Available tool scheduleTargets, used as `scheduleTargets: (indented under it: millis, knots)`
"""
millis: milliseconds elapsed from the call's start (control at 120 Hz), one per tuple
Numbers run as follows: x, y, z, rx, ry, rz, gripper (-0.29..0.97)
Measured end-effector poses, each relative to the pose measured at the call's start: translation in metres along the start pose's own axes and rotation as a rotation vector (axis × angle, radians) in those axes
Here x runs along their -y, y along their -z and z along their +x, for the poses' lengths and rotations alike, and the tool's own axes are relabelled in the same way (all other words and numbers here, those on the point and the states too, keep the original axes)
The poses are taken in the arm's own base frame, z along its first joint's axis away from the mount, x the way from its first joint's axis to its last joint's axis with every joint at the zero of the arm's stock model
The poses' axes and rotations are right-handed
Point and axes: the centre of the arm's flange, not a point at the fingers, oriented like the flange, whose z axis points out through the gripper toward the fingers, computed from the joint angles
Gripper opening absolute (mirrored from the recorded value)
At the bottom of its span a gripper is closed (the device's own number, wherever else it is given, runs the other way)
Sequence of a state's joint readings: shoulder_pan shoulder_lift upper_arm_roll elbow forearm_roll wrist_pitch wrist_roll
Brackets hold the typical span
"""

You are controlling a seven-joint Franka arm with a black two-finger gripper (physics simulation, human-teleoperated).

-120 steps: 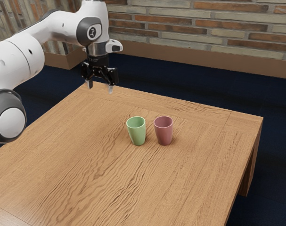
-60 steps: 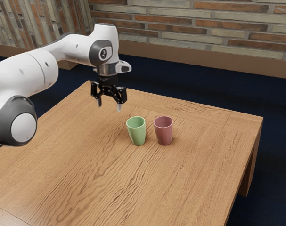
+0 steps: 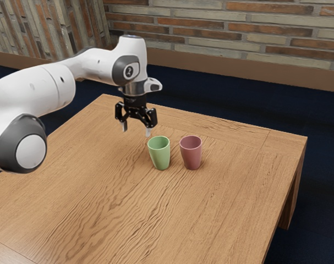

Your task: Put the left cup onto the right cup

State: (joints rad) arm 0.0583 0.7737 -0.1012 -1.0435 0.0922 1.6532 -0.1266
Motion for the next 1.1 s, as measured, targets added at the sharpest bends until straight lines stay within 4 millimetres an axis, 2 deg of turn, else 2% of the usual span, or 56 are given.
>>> scheduleTargets:
  millis: [225,683,867,967,1100]
  knots:
    - [-0.016,-0.011,0.010,-0.053,-0.009,-0.007,0.68]
    - [-0.027,-0.050,0.017,-0.040,-0.007,-0.017,0.68]
    - [-0.030,-0.057,0.017,-0.039,-0.008,-0.021,0.68]
    - [-0.030,-0.057,0.017,-0.042,-0.007,-0.021,0.59]
    - [-0.032,-0.056,0.018,-0.046,-0.008,-0.024,0.35]
